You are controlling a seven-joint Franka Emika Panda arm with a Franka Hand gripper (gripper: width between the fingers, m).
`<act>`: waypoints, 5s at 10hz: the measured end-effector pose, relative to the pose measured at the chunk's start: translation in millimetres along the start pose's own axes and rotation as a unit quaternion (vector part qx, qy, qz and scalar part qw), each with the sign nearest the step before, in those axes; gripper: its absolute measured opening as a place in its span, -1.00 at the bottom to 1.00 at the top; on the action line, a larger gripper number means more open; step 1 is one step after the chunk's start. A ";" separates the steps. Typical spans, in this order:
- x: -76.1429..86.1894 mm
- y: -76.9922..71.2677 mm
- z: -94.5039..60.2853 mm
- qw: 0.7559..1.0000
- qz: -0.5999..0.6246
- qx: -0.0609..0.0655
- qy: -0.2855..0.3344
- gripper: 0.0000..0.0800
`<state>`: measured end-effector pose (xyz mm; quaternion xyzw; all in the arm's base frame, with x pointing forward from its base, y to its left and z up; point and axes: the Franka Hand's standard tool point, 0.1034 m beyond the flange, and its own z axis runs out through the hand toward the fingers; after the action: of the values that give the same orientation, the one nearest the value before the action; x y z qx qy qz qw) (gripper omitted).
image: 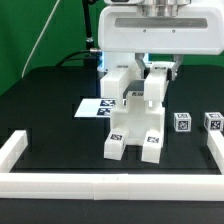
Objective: Assemble chair
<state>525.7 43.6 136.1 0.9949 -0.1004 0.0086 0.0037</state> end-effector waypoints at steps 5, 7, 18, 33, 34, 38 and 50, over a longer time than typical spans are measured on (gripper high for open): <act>-8.6 1.0 -1.6 1.000 0.001 0.003 -0.004 -0.29; -10.7 3.1 8.8 1.000 0.000 -0.001 -0.001 -0.29; -6.5 11.9 37.3 1.000 -0.008 -0.013 -0.013 -0.26; -1.0 33.2 -20.6 1.000 -0.003 0.017 -0.012 0.62; -1.6 41.3 -17.5 1.000 -0.006 0.016 -0.012 0.62; -1.4 44.4 -13.5 1.000 -0.007 0.014 -0.008 0.62; -1.0 43.9 -13.2 1.000 -0.005 0.018 -0.007 0.62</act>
Offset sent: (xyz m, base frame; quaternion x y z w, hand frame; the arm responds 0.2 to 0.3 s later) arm -0.0143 0.0008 0.0055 0.0225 -0.0154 0.0220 0.9994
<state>515.7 0.9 149.5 0.9954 -0.0948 0.0035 -0.0145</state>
